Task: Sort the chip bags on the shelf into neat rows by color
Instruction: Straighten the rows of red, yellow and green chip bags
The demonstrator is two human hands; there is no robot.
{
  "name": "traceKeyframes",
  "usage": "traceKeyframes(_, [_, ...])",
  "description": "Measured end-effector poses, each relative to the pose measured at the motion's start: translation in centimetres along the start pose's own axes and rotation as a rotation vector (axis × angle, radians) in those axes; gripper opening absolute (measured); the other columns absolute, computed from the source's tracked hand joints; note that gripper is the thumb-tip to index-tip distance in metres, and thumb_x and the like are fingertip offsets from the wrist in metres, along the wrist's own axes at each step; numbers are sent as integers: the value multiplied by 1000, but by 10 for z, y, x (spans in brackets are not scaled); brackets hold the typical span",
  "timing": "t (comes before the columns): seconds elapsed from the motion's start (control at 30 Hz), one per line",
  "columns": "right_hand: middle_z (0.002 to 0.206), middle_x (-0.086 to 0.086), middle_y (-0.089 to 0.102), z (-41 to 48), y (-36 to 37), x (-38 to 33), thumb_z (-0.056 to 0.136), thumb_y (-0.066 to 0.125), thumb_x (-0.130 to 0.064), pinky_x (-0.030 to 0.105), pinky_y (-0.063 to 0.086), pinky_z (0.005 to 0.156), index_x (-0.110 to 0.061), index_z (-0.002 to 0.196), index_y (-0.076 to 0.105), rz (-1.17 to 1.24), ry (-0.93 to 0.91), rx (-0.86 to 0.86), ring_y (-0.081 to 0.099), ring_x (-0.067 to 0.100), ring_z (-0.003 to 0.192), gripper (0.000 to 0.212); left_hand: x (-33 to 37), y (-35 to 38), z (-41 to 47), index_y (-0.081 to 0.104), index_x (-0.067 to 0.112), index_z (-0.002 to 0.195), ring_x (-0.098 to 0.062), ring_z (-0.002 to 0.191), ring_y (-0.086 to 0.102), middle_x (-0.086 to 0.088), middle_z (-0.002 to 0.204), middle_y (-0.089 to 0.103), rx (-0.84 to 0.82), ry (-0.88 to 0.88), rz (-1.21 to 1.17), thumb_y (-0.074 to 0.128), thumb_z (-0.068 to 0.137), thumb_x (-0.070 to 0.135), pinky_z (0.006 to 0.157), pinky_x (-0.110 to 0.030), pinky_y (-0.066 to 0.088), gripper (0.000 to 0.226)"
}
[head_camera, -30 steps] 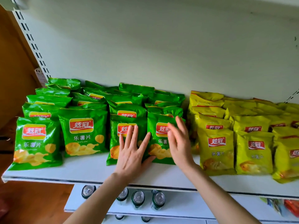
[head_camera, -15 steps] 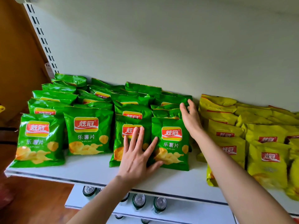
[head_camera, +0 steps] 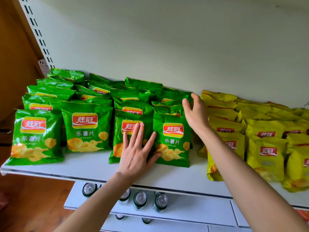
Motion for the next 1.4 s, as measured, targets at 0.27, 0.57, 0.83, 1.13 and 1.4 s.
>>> traceKeyframes(0.27, [140, 20, 40, -95, -8, 2, 86, 62, -22, 43, 36, 106, -3, 127, 52, -36, -207, 42, 36, 30, 133, 46, 0, -3, -1, 44, 20, 135, -34, 139, 19, -27, 147, 33, -25, -14, -64, 16, 97, 57, 109, -52, 9, 60])
traceKeyframes(0.57, [149, 12, 22, -102, 29, 30, 73, 72, -43, 33, 30, 105, -17, 148, 6, -47, 9, -307, 25, 25, 137, 104, 0, 3, -1, 40, 24, 137, -38, 138, 21, -28, 147, 32, -42, 7, -37, 18, 96, 61, 110, -53, 8, 60])
traceKeyframes(0.83, [148, 13, 21, -104, 29, 28, 76, 68, -46, 36, 33, 103, -21, 148, -2, -99, 12, -345, 31, 28, 134, 104, 1, 2, -2, 38, 22, 138, -37, 138, 21, -27, 147, 33, -76, 15, 11, 16, 95, 63, 110, -54, 8, 63])
traceKeyframes(1.13, [153, 13, 11, -110, 23, 28, 73, 69, -47, 46, 37, 104, -24, 148, -4, -28, 52, -335, 34, 28, 133, 107, 5, -4, -2, 36, 17, 139, -23, 146, 1, -19, 149, 26, -96, 33, 11, 13, 96, 60, 111, -49, 4, 65])
traceKeyframes(1.4, [156, 10, 3, -107, 8, 19, 79, 64, -47, 37, 15, 114, -19, 148, 2, -146, -21, -267, 4, 22, 144, 97, -11, -26, 7, 49, 5, 131, -42, 132, 37, -27, 139, 44, -101, -29, -3, 19, 97, 51, 109, -55, 20, 65])
Point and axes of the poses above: each hand's wrist, its own z-axis towards the middle knuckle, its own y-axis out of the palm, x = y × z, the point moved 8 cm from there along z, towards the middle knuckle
